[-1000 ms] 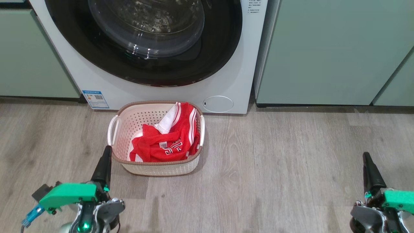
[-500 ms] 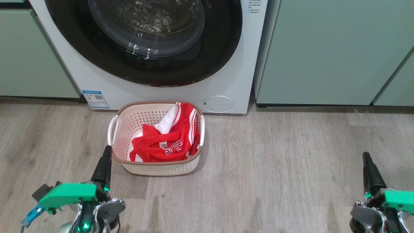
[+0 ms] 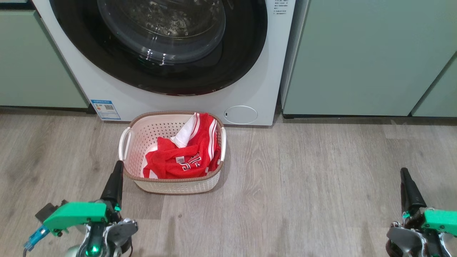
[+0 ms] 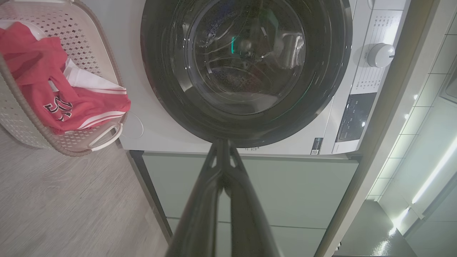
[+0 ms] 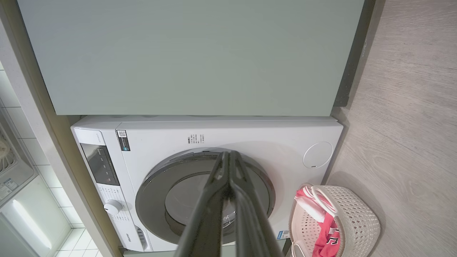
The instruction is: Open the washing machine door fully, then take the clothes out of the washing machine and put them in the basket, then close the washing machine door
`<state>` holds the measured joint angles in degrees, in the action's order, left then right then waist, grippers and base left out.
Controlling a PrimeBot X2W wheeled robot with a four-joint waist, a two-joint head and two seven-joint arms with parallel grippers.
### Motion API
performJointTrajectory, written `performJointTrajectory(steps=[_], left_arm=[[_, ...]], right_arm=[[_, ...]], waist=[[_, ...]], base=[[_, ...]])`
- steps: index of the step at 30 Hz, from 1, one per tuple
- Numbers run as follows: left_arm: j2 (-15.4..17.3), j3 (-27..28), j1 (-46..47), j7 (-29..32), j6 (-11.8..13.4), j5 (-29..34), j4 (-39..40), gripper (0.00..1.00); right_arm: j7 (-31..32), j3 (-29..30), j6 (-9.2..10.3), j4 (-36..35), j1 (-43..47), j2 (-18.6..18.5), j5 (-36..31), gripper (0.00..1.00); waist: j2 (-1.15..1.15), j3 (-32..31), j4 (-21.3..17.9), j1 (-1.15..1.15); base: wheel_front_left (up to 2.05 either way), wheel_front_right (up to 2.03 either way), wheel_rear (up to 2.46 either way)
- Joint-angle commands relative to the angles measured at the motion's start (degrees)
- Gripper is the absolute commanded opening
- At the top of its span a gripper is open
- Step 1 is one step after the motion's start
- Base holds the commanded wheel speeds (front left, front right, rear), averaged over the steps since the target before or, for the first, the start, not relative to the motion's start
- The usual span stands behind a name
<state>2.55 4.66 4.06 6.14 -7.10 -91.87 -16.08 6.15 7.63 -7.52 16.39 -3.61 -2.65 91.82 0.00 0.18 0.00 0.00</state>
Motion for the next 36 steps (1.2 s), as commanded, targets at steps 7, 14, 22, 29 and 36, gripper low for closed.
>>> performJointTrajectory(steps=[7,14,22,29,36], left_arm=[[0.32,1.86,2.12,0.35,-0.39,-0.29,2.05,0.00],[0.32,1.86,2.12,0.35,-0.39,-0.29,2.05,0.00],[0.32,1.86,2.12,0.35,-0.39,-0.29,2.05,0.00],[0.32,1.86,2.12,0.35,-0.39,-0.29,2.05,0.00],[0.32,1.85,2.12,0.35,-0.39,-0.29,2.05,0.00]], right_arm=[[0.34,-1.11,0.03,-2.36,-2.57,-0.22,0.34,0.00],[0.34,-1.11,0.03,-2.36,-2.57,-0.22,0.35,0.00],[0.34,-1.11,0.03,-2.36,-2.57,-0.22,0.35,0.00],[0.34,-1.11,0.03,-2.36,-2.57,-0.22,0.35,0.00],[0.34,-1.11,0.03,-2.36,-2.57,-0.22,0.35,0.00]], waist=[[0.00,0.00,0.00,0.00],[0.00,0.00,0.00,0.00],[0.00,0.00,0.00,0.00],[0.00,0.00,0.00,0.00],[0.00,0.00,0.00,0.00]], base=[[0.00,0.00,0.00],[0.00,0.00,0.00],[0.00,0.00,0.00],[0.00,0.00,0.00],[0.00,0.00,0.00]])
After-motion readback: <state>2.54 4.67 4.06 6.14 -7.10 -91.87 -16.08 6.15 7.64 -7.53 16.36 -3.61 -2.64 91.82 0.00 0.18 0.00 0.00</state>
